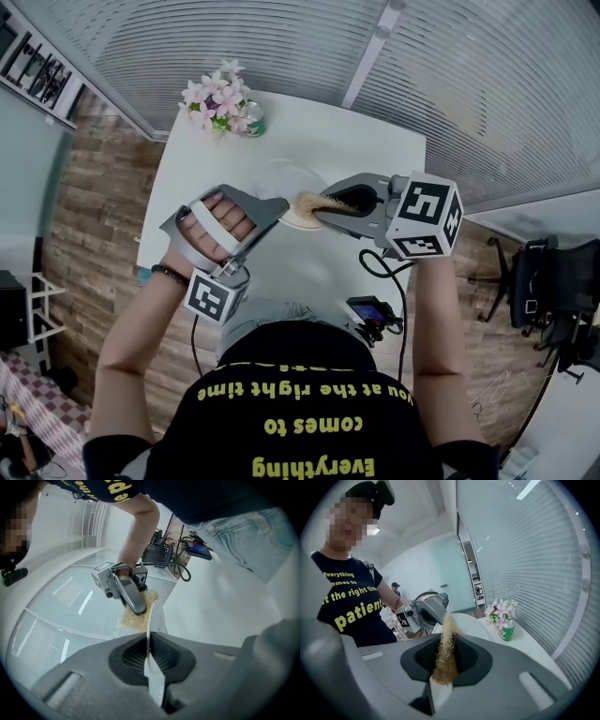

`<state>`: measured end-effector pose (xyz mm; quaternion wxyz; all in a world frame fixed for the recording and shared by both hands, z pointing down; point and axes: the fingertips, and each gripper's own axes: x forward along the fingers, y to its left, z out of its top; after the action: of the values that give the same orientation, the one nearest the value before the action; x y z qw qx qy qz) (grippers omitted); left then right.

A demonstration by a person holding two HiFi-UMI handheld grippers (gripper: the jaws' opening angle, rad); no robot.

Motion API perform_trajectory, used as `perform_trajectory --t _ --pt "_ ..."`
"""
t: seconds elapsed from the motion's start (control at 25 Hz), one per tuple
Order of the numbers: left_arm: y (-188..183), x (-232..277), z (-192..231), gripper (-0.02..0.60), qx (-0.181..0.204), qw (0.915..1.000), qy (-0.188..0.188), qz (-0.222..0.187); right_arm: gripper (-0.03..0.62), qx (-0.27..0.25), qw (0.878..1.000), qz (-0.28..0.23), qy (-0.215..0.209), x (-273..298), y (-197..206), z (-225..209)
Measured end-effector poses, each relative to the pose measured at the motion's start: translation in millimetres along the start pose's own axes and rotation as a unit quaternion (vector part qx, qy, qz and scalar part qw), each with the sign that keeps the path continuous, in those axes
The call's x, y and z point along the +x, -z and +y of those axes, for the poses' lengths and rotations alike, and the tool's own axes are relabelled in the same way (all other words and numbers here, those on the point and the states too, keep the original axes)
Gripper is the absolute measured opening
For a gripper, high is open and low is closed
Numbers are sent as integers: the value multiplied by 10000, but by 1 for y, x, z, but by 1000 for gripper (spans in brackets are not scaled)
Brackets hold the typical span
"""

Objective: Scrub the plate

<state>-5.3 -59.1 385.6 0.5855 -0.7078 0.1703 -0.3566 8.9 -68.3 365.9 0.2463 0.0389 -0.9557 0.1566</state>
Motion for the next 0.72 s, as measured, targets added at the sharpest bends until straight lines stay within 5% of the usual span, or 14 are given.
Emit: perform_trajectory --t 0.72 --pt "-2 -1 2 9 45 9999 -90 -103 51 886 9944 -114 573 -19 43 -60"
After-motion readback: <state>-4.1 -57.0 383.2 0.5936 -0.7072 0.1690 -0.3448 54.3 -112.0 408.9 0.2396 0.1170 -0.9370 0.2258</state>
